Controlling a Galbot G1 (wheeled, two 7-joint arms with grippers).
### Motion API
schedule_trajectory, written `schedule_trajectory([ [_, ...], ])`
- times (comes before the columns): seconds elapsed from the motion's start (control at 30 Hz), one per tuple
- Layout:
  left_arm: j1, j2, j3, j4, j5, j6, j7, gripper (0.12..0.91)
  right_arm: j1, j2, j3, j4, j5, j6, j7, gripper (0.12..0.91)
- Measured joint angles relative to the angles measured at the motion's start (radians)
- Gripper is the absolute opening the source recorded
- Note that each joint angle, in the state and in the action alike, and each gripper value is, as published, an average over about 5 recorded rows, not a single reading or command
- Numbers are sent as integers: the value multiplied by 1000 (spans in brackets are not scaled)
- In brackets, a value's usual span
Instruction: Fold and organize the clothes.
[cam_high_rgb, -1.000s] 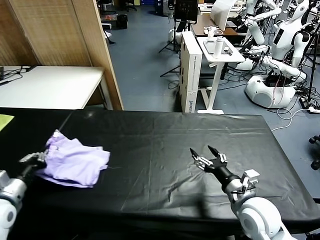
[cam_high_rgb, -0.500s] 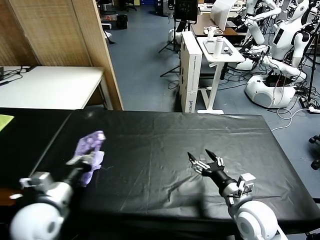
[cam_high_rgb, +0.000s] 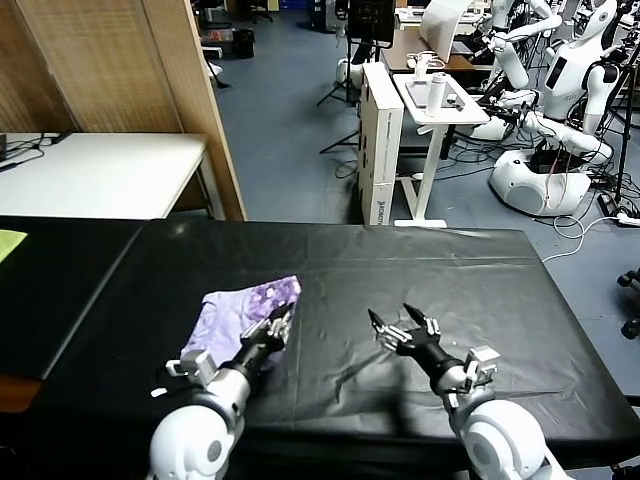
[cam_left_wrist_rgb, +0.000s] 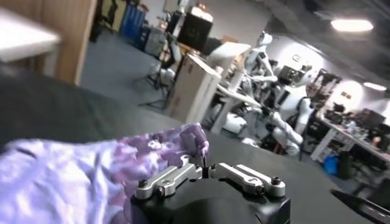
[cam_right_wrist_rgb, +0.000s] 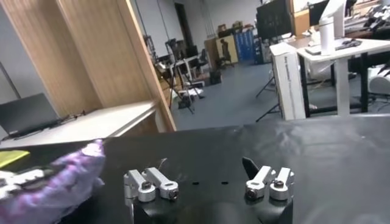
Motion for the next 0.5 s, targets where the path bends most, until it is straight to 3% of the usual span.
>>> schedule_trajectory([
  [0.2,11,15,-9,-41,-42,2,2,742,52,7,-90,-30,77,-41,52,907],
  [0.3,18,27,-25,-68,-44,-2,1,868,84,22,-149,-52,95,-51,64,907],
  [0.5,43,35,-45,-100,-41,-8,-2,906,153,60,-261,-111,104,-60,71,907],
])
